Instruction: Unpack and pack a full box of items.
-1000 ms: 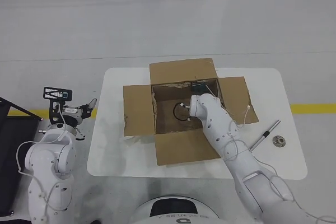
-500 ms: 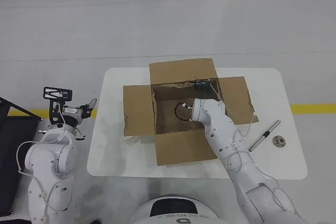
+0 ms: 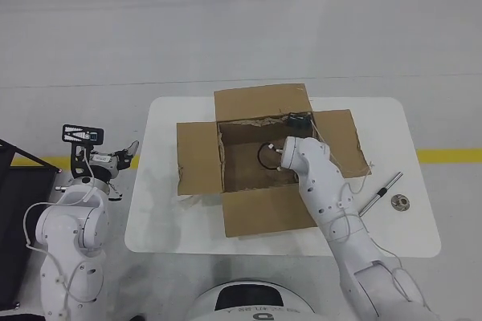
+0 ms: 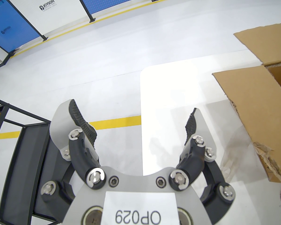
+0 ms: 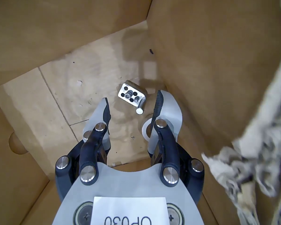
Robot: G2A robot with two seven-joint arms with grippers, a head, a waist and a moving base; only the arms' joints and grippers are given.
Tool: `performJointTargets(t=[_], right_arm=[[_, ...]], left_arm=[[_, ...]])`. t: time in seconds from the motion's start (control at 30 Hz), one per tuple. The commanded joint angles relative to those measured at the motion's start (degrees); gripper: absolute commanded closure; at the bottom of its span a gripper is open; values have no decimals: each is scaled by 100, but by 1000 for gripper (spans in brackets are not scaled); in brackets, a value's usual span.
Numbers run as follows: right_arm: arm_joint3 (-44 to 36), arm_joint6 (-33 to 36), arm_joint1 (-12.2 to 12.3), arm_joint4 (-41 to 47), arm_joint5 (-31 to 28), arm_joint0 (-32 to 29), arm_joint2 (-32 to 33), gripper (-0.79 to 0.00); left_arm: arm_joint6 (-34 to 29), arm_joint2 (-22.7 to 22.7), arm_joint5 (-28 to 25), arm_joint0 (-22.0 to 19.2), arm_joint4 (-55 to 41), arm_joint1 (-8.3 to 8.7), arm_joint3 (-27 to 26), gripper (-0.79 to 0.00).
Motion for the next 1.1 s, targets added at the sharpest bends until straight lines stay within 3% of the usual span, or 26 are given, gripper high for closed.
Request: performJointTargets(t=[0.0, 0.43, 0.47, 0.57, 0.87, 1.07], right_arm=[[175, -52, -18, 46, 14, 67, -7, -372], [240, -169, -56, 154, 70, -8, 89, -206], [217, -164, -56, 162, 63, -28, 102, -182], [191, -157, -55, 147, 58, -77, 132, 0], [-541, -273, -52, 56, 45, -481, 136, 0], [-2310, -789, -15, 114, -77, -1387, 190, 0]], left_arm=[[-1, 0, 0, -1, 0, 0, 1, -785], [-1, 0, 0, -1, 0, 0, 1, -785], [-1, 0, 0, -1, 0, 0, 1, -785], [-1, 0, 0, -1, 0, 0, 1, -785], [-1, 0, 0, -1, 0, 0, 1, -785], [-1, 0, 0, -1, 0, 0, 1, -785]])
